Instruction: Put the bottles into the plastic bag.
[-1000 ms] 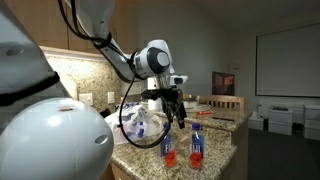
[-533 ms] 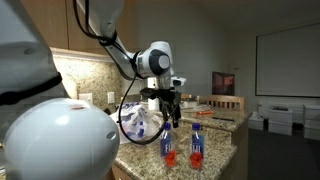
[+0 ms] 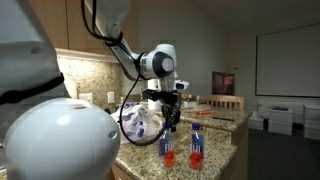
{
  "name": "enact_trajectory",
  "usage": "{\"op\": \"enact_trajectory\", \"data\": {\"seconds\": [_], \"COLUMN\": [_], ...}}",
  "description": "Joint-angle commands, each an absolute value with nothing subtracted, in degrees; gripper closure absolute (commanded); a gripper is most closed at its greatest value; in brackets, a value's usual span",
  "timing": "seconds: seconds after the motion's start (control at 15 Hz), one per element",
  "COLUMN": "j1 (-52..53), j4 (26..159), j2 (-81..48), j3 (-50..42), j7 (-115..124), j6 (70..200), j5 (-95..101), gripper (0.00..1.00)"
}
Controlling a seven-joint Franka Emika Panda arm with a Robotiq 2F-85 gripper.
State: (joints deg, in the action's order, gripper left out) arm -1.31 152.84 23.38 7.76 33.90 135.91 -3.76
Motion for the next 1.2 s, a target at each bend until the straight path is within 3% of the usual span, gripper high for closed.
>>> {"op": "enact_trajectory", "data": {"seconds": [0.0,0.07,0.2,0.67,0.8,0.87,1.0,1.13], "j1": [-1.9,-2.0,-2.1,-1.5,-1.4,-1.4,-1.3,-1.2], "j4": [151.2,150.9,150.2,150.1,150.2,150.1,149.7,149.4], "j2": [24.5,24.9,25.3,26.0,26.0,26.1,25.9,25.6], "j3": [7.9,8.0,8.4,7.8,7.7,7.7,7.7,7.8], "j7": [33.5,33.8,34.3,33.6,33.3,33.2,33.1,33.0], "j6": [132.3,131.8,130.3,124.1,122.9,122.5,121.5,120.5], "j5": [-3.1,-2.8,-2.3,-3.5,-3.8,-3.7,-3.6,-3.5], "gripper": [0.76,0.41,0.44,0.02,0.0,0.32,0.29,0.43]}}
